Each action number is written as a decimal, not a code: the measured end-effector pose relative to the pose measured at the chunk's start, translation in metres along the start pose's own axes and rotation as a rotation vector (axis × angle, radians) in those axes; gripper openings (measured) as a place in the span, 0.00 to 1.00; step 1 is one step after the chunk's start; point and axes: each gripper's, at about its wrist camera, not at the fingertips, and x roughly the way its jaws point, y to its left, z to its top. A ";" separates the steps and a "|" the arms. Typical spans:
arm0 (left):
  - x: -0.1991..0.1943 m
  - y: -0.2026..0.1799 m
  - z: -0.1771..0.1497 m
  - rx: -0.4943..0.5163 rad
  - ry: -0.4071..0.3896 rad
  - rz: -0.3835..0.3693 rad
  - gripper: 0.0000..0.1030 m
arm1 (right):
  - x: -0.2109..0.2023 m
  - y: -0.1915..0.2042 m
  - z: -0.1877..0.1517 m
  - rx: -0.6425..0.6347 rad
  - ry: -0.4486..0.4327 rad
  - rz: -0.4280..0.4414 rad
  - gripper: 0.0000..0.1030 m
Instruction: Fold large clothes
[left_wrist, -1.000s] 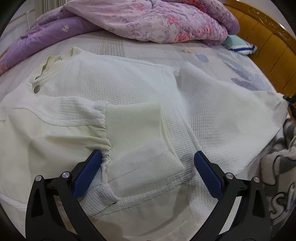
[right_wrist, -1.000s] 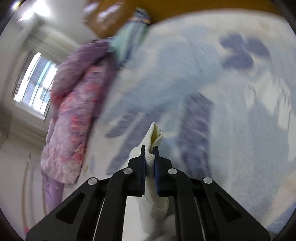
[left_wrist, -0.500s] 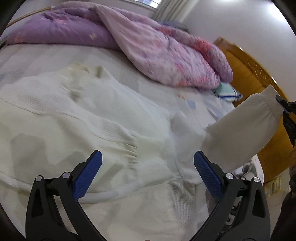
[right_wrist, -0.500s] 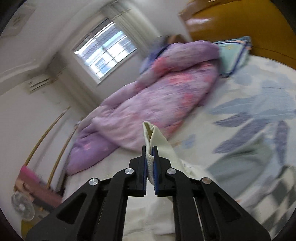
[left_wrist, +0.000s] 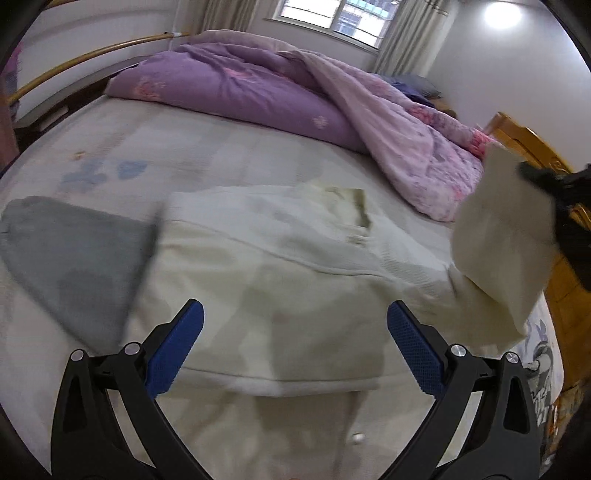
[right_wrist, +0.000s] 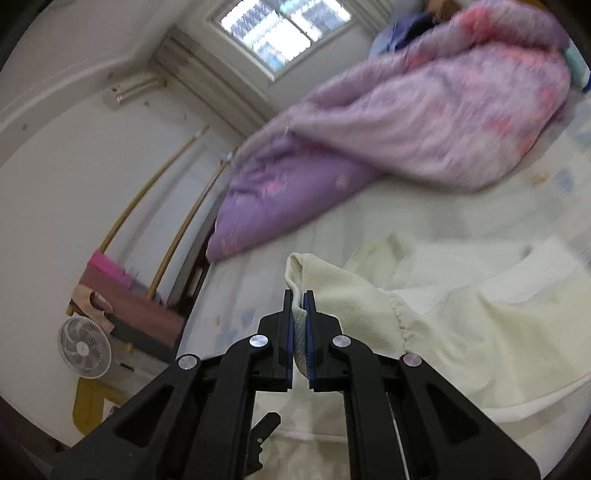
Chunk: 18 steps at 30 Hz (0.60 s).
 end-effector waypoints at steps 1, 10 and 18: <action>-0.002 0.010 0.001 -0.003 -0.001 0.012 0.96 | 0.024 0.006 -0.009 0.016 0.031 0.013 0.05; -0.008 0.086 -0.005 -0.038 0.014 0.144 0.96 | 0.124 0.018 -0.078 0.140 0.190 0.029 0.05; -0.001 0.137 -0.003 -0.143 0.019 0.250 0.96 | 0.154 0.021 -0.105 0.166 0.249 0.094 0.05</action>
